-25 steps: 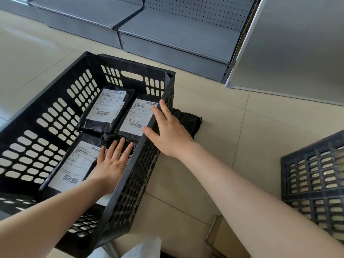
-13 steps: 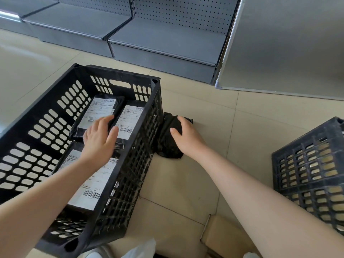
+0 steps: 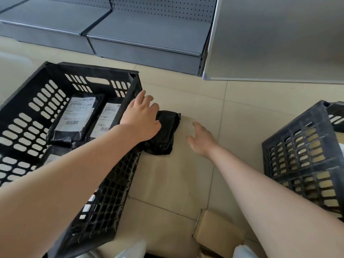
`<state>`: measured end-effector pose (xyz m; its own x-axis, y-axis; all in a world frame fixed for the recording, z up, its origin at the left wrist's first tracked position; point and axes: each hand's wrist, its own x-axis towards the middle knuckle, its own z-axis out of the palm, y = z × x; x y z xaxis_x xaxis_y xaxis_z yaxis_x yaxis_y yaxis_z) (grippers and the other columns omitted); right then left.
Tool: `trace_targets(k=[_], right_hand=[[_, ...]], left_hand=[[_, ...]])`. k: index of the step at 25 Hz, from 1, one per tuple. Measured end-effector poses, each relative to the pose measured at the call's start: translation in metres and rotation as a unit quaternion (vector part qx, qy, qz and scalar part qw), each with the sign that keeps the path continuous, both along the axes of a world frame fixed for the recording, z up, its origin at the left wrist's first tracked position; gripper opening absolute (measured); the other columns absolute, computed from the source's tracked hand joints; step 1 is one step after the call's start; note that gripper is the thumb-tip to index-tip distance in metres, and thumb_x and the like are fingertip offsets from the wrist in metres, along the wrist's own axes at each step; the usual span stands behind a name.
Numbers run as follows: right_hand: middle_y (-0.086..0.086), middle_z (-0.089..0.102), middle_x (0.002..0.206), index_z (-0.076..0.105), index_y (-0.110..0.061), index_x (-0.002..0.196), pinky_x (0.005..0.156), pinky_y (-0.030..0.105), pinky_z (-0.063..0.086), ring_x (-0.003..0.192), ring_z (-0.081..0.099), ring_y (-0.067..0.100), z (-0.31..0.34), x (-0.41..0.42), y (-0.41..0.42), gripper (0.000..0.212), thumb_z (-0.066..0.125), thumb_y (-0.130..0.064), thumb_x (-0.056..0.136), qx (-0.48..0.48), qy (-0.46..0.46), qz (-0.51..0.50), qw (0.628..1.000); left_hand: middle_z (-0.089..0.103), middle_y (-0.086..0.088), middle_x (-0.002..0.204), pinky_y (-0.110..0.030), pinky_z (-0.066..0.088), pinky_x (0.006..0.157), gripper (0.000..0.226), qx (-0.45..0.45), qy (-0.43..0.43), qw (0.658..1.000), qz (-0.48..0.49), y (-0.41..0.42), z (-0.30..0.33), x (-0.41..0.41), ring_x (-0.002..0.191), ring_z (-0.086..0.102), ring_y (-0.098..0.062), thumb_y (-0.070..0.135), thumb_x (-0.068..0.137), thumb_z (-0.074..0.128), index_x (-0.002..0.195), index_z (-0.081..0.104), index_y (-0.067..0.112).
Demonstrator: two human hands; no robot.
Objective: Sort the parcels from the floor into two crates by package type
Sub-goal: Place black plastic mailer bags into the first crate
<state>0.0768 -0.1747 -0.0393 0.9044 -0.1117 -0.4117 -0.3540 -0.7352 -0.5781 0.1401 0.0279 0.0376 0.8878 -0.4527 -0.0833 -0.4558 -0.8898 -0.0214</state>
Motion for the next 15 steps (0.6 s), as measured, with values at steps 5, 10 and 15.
trace_targets(k=[5,10,15], right_hand=[[0.016,0.034,0.158,0.023,-0.012,0.157,0.113,0.037,0.036,0.142,0.037,0.036,-0.039,-0.011,-0.03,0.066,0.051,-0.028,0.1,-0.05,0.056,-0.045,0.996],[0.014,0.036,0.157,0.023,-0.015,0.156,0.109,0.037,0.038,0.139,0.04,0.036,-0.062,-0.016,-0.044,0.061,0.049,-0.027,0.102,-0.084,0.088,-0.04,0.992],[0.017,0.039,0.155,0.026,-0.011,0.154,0.11,0.037,0.039,0.139,0.04,0.036,-0.072,-0.02,-0.052,0.062,0.051,-0.029,0.1,-0.104,0.11,-0.03,0.988]], left_hand=[[0.005,-0.011,0.165,-0.049,0.027,0.119,0.071,0.067,0.185,0.977,0.086,-0.003,-0.077,-0.003,0.152,0.002,-0.034,0.036,0.096,0.05,0.157,0.019,0.018],[0.004,-0.012,0.165,-0.046,0.026,0.118,0.054,0.207,0.213,0.955,-0.021,-0.004,-0.141,-0.02,0.149,0.009,-0.035,0.025,0.099,0.046,0.151,0.032,0.019],[-0.011,-0.006,0.167,-0.052,0.01,0.122,0.06,0.243,0.255,0.934,-0.055,-0.02,-0.171,-0.042,0.152,0.002,-0.033,0.022,0.098,0.049,0.154,0.028,0.026]])
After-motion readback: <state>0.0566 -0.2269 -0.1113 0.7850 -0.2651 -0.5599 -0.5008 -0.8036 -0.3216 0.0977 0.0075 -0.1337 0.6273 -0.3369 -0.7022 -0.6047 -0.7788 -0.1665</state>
